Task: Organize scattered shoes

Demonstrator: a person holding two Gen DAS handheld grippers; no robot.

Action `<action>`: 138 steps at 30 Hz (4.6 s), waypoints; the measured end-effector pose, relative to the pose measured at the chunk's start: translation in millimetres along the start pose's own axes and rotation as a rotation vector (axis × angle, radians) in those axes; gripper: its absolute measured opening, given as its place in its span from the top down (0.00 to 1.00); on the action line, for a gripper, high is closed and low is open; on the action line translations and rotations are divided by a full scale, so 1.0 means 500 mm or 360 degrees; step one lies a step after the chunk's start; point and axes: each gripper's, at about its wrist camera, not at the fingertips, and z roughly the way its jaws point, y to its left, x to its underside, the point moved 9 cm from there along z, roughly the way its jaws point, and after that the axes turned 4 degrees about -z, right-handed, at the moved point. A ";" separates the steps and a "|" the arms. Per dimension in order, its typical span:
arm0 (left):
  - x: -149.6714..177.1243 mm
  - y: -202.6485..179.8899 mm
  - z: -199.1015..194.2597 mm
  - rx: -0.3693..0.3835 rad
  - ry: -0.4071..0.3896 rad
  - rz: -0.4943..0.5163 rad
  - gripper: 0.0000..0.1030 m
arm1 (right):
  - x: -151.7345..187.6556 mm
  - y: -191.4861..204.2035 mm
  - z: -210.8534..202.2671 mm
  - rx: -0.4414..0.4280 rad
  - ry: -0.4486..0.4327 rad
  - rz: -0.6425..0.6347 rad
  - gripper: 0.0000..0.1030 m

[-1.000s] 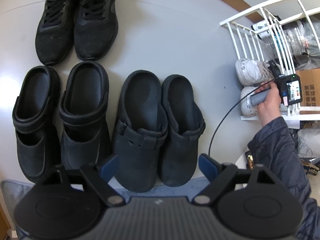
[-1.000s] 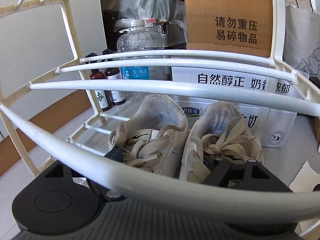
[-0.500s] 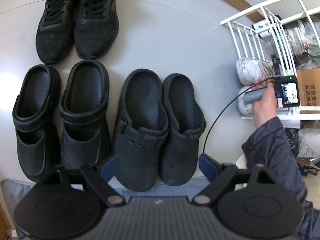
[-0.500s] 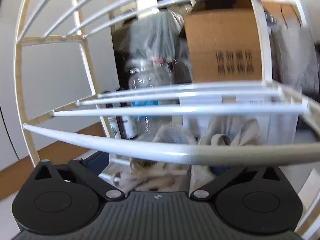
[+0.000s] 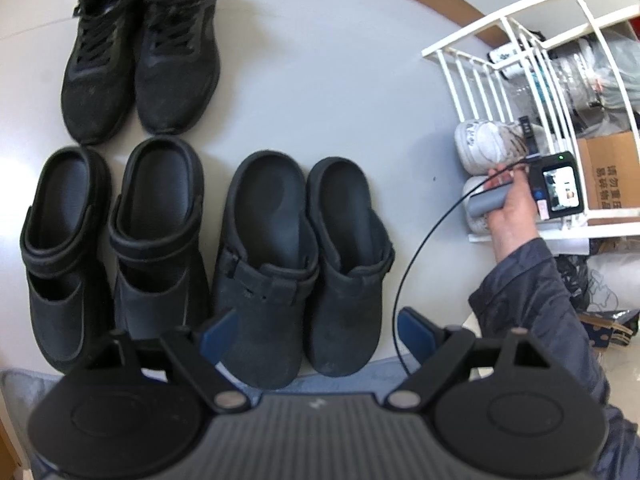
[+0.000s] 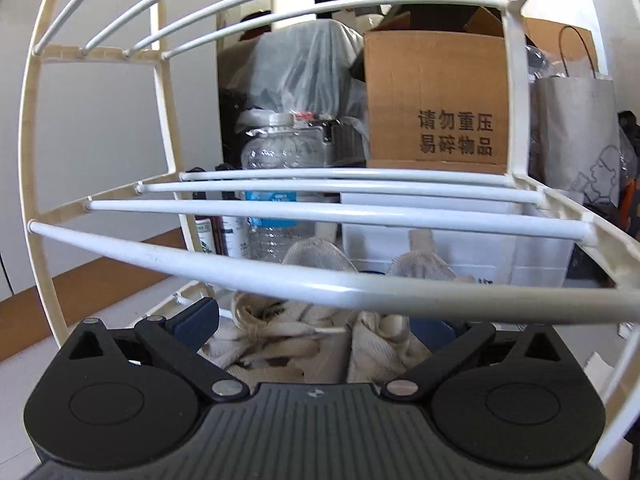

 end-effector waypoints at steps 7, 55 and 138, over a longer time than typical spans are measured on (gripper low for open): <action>0.006 -0.017 -0.025 0.0010 -0.0067 0.0048 0.15 | -0.006 -0.021 -0.053 -0.0012 0.0112 -0.0008 0.00; 0.184 -0.122 -0.240 0.0074 -0.0533 0.0389 0.15 | -0.379 -0.119 -0.628 -0.0814 0.0262 -0.0434 0.00; 0.090 0.044 -0.339 -0.0047 -0.0663 0.0172 0.13 | -0.126 0.106 -0.930 -0.1588 0.0935 -0.0773 0.02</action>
